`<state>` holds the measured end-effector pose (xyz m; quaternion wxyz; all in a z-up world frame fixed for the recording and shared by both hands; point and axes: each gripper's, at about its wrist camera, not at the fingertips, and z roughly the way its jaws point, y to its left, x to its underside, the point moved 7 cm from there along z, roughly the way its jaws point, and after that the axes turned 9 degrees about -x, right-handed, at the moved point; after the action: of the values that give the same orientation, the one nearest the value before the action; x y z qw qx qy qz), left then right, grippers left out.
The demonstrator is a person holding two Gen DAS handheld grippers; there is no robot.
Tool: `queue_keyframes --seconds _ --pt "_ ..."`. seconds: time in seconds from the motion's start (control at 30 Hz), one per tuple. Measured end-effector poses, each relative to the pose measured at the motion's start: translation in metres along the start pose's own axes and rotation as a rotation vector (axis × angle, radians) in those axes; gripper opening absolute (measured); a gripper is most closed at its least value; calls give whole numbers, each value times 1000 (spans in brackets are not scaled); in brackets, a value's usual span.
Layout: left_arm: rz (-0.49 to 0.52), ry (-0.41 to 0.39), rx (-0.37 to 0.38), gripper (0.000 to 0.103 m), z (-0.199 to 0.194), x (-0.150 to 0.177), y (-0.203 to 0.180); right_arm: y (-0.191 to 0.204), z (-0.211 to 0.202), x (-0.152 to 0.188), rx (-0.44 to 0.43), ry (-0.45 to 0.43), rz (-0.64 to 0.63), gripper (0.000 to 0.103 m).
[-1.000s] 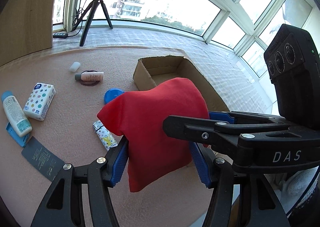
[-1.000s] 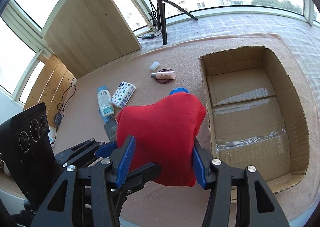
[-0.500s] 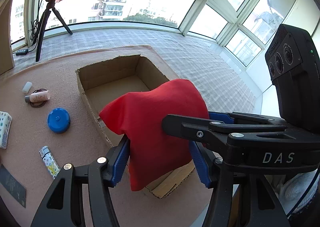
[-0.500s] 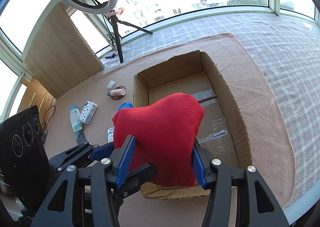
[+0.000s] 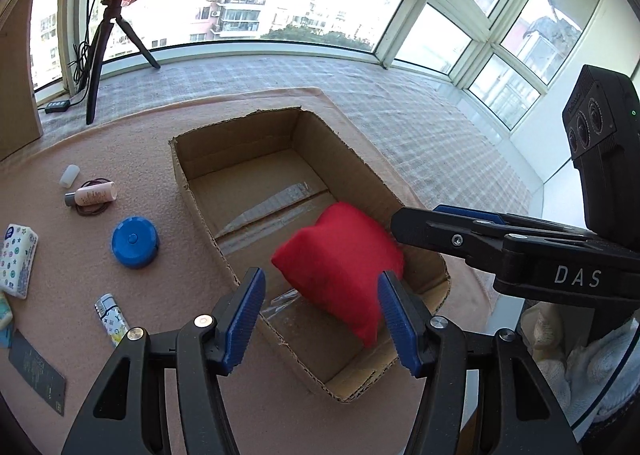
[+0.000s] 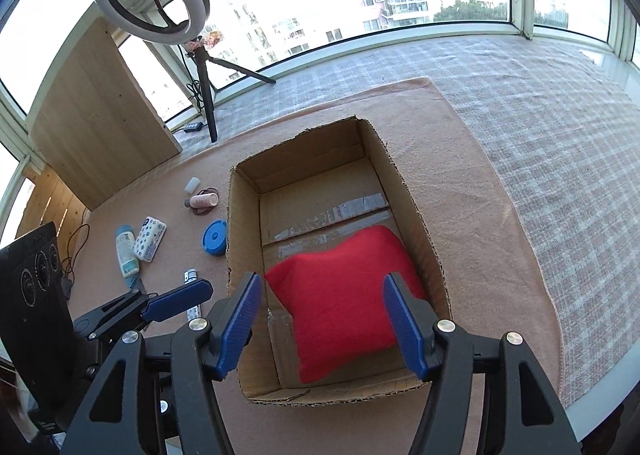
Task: Organize objects
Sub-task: 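Open the right tool to drop the cushion into the box, then move the right tool to the black card and grasp it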
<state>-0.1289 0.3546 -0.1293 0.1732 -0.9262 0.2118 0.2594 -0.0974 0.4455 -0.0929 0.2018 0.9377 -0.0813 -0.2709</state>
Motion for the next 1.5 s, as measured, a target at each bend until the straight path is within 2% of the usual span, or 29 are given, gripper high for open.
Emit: queue_keyframes --seconds 0.23,0.33,0.43,0.6,0.87,1.13,1.5 --pt "-22 -5 -44 63 -17 16 34 20 -2 4 -35 -37 -38 60" --pt "-38 -9 -71 63 -28 26 53 36 1 6 -80 -45 -56 60" --pt "-54 -19 -106 63 -44 37 73 56 9 10 -114 -24 -87 60" --pt "-78 -15 -194 63 -68 65 119 95 31 20 -94 13 -187 61" --pt "-194 17 -335 63 -103 118 207 161 84 39 -137 91 -305 60" --pt "-329 2 -414 63 -136 161 273 224 150 63 -176 226 -421 60" --pt "-477 -27 -479 63 -177 202 338 255 195 74 -164 307 -463 60"
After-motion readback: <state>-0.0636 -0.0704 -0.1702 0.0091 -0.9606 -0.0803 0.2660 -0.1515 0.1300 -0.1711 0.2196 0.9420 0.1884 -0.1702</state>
